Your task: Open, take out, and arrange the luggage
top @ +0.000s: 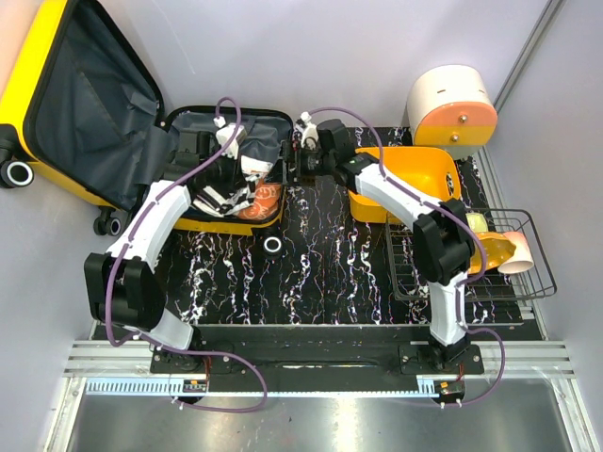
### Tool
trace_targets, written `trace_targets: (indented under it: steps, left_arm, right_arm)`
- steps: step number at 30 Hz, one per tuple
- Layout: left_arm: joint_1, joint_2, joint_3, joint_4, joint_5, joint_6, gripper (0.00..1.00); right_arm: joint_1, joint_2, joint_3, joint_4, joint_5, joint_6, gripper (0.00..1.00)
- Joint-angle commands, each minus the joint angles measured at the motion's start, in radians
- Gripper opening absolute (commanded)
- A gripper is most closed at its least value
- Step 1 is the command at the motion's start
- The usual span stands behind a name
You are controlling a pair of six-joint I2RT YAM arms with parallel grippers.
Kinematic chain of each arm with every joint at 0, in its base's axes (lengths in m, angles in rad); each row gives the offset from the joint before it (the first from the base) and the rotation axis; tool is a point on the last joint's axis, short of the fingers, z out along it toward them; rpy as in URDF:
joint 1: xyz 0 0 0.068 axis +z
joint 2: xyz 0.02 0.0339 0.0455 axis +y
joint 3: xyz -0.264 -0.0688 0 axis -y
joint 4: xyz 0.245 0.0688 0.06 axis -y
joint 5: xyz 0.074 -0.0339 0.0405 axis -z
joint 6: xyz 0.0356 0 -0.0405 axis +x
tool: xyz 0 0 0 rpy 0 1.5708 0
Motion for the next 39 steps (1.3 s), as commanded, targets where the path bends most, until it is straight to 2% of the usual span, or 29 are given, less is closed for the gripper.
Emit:
trace_targets:
  steps: [1,5,12,19,32,39]
  left_arm:
    - [0.037,-0.028,0.027,0.028,0.119,-0.039,0.0]
    - [0.08,-0.032,0.019,0.058,0.186,-0.096,0.0]
    - [0.104,-0.012,0.058,0.064,0.232,-0.099,0.0]
    - [0.11,-0.021,0.056,0.078,0.235,-0.15,0.0]
    - [0.117,-0.01,0.035,0.152,0.272,-0.257,0.0]
    - [0.117,-0.002,0.018,0.179,0.264,-0.293,0.0]
  right_arm:
    - [0.032,0.061,0.079,0.102,-0.044,0.091,0.93]
    - [0.069,0.104,0.118,0.131,-0.054,0.092,0.92]
    - [0.126,0.159,0.138,0.127,0.04,0.079,0.93]
    - [0.149,0.188,0.104,0.312,0.14,0.177,0.91]
    - [0.18,0.277,0.138,0.329,0.295,0.312,0.89]
    - [0.181,0.272,0.103,0.516,0.267,0.401,0.88]
